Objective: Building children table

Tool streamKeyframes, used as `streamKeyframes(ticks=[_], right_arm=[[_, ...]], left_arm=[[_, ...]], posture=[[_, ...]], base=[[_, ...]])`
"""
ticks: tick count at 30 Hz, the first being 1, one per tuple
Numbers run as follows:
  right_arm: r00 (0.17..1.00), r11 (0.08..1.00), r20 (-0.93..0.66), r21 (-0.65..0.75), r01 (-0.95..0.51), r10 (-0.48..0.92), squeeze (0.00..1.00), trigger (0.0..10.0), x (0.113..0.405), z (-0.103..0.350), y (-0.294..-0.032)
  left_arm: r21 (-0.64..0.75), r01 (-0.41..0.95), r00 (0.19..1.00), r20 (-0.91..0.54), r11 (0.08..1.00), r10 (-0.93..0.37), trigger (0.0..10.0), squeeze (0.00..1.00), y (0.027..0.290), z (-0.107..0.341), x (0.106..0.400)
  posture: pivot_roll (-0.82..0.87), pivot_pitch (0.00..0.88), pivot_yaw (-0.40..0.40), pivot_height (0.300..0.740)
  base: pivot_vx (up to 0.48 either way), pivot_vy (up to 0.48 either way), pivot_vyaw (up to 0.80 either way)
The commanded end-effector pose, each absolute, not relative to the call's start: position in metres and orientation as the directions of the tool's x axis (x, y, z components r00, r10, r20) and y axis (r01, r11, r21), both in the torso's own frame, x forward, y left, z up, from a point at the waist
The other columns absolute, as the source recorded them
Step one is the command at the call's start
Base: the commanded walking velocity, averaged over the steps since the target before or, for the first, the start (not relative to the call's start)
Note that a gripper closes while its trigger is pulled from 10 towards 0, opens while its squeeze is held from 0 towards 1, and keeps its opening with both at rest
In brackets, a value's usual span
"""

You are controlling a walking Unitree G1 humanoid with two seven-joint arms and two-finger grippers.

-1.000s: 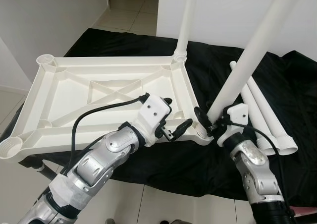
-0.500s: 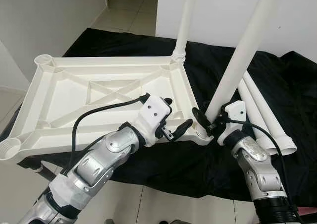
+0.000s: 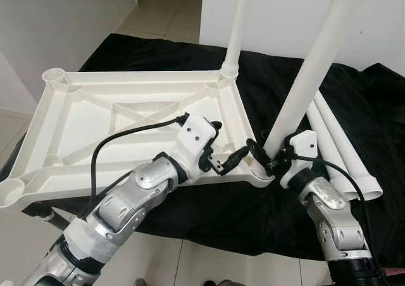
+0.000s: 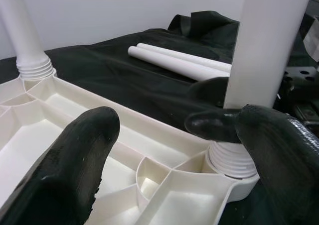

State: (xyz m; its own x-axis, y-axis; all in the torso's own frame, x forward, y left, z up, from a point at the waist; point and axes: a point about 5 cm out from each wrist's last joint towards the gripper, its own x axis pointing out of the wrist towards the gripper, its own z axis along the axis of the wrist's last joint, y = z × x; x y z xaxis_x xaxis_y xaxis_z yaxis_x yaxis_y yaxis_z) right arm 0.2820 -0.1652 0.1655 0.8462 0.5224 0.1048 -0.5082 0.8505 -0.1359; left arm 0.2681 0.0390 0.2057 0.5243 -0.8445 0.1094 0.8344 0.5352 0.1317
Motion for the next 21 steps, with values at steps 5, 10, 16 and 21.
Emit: streamKeyframes(ticks=[5, 10, 16, 21], right_arm=[[0.792, 0.791, 0.062, -0.143, -0.595, 0.607, 0.0, 10.0, 0.284, 0.172, -0.162], [0.76, 0.756, 0.048, -0.159, -0.635, 0.648, 0.0, 10.0, 0.285, 0.182, -0.164], [0.729, 0.721, 0.027, -0.184, -0.669, 0.684, 0.0, 10.0, 0.286, 0.186, -0.165], [0.679, 0.664, -0.002, -0.204, -0.719, 0.735, 0.0, 10.0, 0.287, 0.188, -0.159]], left_arm=[[0.186, 0.966, 0.155, 0.133, 0.178, -0.979, 10.0, 0.0, 0.028, 0.237, 0.254], [0.185, 0.979, 0.049, 0.177, 0.082, -0.983, 10.0, 0.0, 0.027, 0.256, 0.249], [0.164, 0.985, -0.078, 0.204, -0.045, -0.976, 10.0, 0.0, 0.026, 0.27, 0.242], [0.165, 0.978, -0.158, 0.183, -0.128, -0.97, 10.0, 0.0, 0.022, 0.271, 0.239]], posture=[[0.0, 0.111, -0.04, 0.74], [-0.01, 0.108, -0.044, 0.74], [-0.01, 0.105, -0.046, 0.74], [0.0, 0.095, -0.049, 0.74]], base=[[0.0, 0.0, 0.0], [0.0, 0.0, 0.0], [0.0, 0.0, 0.0], [0.0, 0.0, 0.0]])
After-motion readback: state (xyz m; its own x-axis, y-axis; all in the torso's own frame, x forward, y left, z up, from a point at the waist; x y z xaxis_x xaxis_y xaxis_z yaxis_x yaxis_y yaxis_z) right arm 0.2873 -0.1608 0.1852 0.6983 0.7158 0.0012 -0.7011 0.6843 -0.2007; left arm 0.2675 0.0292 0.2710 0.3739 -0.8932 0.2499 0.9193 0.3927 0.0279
